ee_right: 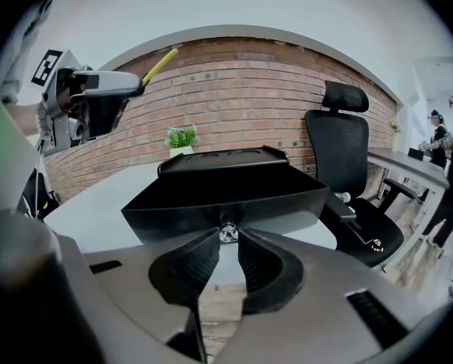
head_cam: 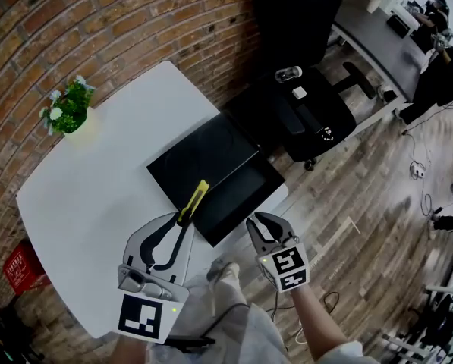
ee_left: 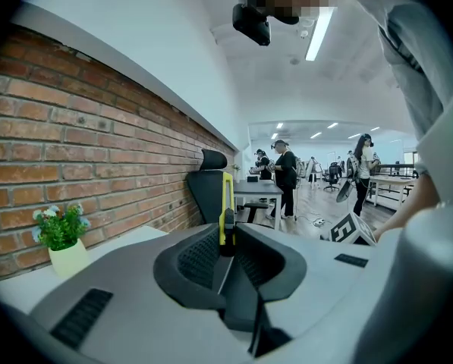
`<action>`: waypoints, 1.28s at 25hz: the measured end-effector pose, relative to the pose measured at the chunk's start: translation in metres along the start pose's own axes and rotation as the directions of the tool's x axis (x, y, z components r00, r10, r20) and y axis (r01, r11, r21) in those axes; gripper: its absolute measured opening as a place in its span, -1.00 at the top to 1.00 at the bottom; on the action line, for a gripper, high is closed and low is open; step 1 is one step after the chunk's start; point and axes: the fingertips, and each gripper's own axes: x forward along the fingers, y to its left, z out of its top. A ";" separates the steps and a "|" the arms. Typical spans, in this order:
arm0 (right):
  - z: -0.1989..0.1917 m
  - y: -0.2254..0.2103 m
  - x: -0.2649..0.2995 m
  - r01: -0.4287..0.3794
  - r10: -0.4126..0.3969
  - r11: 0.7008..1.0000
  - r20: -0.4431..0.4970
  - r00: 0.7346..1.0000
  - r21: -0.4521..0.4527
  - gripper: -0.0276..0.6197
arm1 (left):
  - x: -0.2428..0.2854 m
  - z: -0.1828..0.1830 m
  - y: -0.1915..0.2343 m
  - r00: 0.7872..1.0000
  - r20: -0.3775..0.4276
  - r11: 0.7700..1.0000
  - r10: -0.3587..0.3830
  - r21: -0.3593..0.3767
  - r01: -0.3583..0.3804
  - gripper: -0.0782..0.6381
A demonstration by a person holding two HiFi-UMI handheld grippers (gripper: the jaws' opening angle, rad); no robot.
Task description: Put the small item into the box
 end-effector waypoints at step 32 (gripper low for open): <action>0.121 -0.036 -0.194 0.327 -0.368 0.929 0.352 0.861 0.171 0.74 | -0.020 0.089 -0.051 0.981 0.148 0.988 -0.126 0.107 0.111 0.57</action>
